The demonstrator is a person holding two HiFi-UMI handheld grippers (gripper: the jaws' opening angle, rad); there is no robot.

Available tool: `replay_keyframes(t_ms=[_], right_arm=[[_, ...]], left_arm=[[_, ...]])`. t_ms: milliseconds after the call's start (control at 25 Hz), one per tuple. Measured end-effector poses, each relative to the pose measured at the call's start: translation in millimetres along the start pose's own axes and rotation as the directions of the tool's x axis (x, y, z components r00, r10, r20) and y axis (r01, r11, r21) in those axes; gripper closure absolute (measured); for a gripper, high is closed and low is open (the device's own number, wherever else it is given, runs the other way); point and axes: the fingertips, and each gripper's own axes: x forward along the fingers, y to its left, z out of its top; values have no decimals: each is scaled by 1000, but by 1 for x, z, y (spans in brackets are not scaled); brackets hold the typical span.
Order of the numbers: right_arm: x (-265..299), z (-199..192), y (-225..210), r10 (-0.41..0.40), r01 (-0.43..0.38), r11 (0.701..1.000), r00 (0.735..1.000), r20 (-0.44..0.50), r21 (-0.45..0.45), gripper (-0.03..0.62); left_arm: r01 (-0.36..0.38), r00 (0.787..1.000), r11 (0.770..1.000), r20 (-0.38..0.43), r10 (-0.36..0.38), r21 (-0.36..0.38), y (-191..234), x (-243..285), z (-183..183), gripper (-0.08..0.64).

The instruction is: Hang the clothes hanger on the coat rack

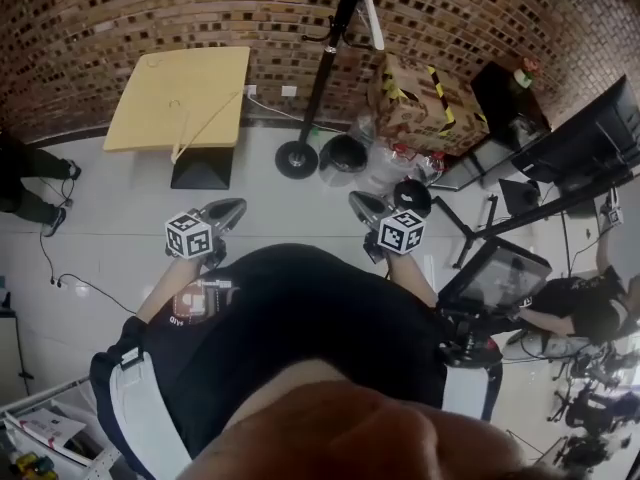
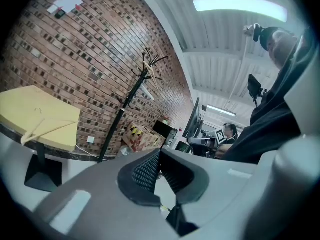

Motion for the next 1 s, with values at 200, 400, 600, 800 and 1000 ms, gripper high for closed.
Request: replay_keyframes(t_ms=[200, 400, 600, 800, 1000], right_arm=[[41, 3, -5, 28, -28, 1000, 998, -52, 1, 578], [79, 15, -38, 78, -77, 997, 995, -59, 18, 578], [130, 34, -86, 201, -201, 980, 976, -81, 14, 578], [176, 75, -131, 323, -328, 944, 938, -125, -21, 578], [215, 98, -156, 424, -441, 896, 887, -182, -61, 578]], left_arm=[[-42, 999, 998, 27, 43, -37, 36, -9, 9, 560], [-94, 995, 994, 20, 95, -63, 60, 6, 7, 560], [-212, 975, 976, 59, 215, -54, 86, 33, 31, 560], [-320, 935, 941, 124, 333, -115, 105, 67, 61, 560], [-400, 899, 903, 126, 420, -157, 116, 97, 73, 560]])
